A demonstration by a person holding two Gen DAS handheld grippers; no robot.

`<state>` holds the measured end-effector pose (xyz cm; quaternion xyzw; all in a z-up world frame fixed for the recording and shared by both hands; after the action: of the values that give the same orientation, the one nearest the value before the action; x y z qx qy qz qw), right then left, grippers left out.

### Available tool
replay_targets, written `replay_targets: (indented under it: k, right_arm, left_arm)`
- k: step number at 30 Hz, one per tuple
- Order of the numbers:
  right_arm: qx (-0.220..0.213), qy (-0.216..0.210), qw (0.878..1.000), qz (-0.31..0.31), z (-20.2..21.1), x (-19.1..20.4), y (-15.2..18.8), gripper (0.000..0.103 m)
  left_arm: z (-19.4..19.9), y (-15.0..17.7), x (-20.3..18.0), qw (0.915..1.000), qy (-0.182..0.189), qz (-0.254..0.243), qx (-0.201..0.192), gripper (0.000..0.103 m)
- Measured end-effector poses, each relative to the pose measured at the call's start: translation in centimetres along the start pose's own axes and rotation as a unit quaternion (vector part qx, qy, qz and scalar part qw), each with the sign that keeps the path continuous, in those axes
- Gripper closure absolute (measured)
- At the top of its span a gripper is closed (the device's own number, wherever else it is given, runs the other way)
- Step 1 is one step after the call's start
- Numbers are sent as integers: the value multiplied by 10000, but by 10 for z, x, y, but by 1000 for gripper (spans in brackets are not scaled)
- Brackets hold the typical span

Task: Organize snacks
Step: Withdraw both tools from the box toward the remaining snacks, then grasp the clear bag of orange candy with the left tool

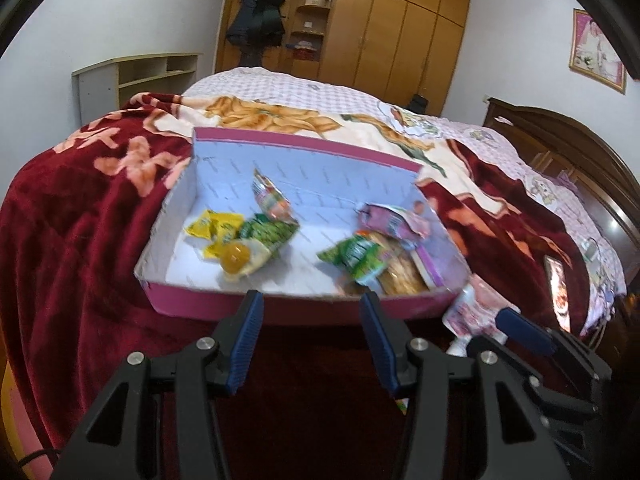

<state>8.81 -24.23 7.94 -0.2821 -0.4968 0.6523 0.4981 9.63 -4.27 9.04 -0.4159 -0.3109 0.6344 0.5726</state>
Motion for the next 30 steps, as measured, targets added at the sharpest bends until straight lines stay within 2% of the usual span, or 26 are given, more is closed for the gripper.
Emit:
replay_targets:
  k: [10, 16, 23, 30]
  right_arm:
    - [47, 389, 9985, -386, 11, -33, 10, 50]
    - [226, 590, 9958, -661, 5, -49, 19, 50]
    - [291, 860, 9909, -995, 2, -66, 27, 50]
    - [372, 832, 9883, -1221, -6, -74, 31, 50]
  left_arm:
    - [3, 23, -30, 9987, 334, -270, 257, 50]
    - [-6, 39, -40, 9965, 538, -305, 569, 50]
    - [-9, 51, -56, 9938, 739, -476, 687, 50]
    - [-17, 62, -68, 9912, 758, -731, 801, 50]
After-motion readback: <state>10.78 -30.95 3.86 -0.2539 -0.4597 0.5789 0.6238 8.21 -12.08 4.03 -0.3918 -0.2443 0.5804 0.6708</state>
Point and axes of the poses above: each gripper's, at about its wrist camera, not at the fingertips, and z roughly against the way its jaws point, x to its left, y to its underside, the point moved 2 cm from there along -z, roughly the way its jaws point, and after that the axes turned 12 degrees about -x, right-handed, at the moved point
